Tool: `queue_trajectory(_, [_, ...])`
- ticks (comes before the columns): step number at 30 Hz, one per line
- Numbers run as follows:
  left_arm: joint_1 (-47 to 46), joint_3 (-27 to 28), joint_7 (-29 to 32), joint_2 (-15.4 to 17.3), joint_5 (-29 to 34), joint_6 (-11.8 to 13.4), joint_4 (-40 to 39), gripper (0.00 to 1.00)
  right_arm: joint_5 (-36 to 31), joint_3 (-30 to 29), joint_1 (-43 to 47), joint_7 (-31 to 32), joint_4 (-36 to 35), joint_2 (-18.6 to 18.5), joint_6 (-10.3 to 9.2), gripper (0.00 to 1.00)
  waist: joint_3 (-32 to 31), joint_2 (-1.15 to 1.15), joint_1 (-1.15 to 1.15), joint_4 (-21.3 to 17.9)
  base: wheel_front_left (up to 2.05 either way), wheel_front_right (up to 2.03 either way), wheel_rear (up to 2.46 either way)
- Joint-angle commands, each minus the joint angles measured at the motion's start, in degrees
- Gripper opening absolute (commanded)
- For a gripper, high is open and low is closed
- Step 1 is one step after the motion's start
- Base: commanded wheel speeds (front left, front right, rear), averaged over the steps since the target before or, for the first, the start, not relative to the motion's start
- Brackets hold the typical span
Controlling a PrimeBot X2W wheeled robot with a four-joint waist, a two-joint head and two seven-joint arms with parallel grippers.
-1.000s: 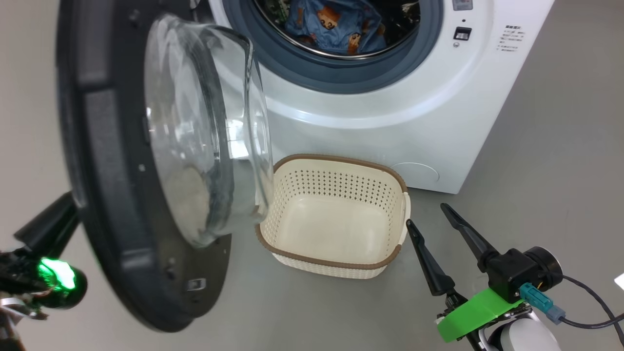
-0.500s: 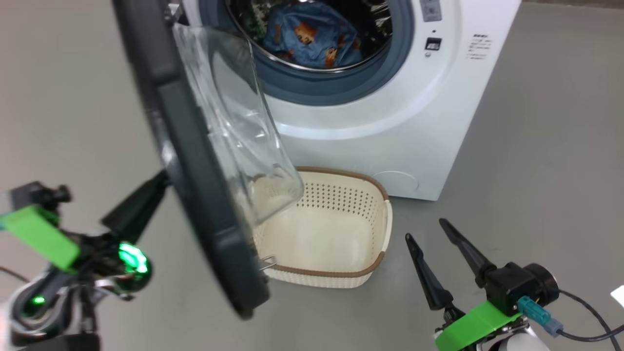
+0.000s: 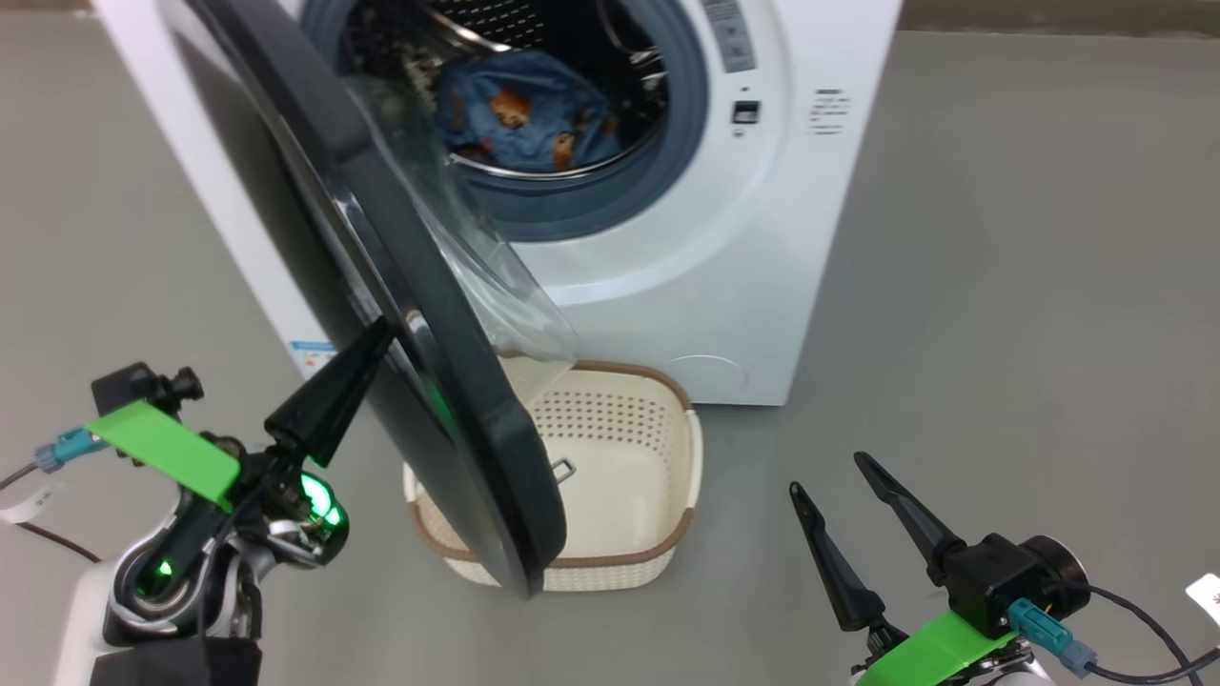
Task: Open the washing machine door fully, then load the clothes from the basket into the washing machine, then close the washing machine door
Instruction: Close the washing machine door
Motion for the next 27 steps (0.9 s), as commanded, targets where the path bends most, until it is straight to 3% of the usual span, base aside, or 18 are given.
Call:
queue_trajectory(1, [-3.03, 0.79, -0.78, 0.98, 0.47, -0.54, -1.01, 0.0, 0.53, 1.34, -0.14, -0.27, -1.4, -0.24, 0.35, 1.0, -0.74, 0.0, 0.0, -1.95, 0.0, 0.0, 0.0])
queue_trajectory(15, [-8.36, -1.47, -10.09, 0.97, 1.1, -0.58, 1.89, 0.0, 0.45, 1.86, -0.47, -0.27, -1.84, -0.92, 0.35, 1.0, 0.28, 0.0, 0.0, -8.32, 0.0, 0.0, 0.0])
queue_trajectory(27, [-10.7, -0.96, -12.86, 0.97, 2.77, -0.59, 4.19, 0.0, 0.22, 1.48, -0.68, -0.27, -2.1, -0.64, 0.35, 1.0, 0.98, 0.0, 0.0, -11.04, 0.0, 0.0, 0.0])
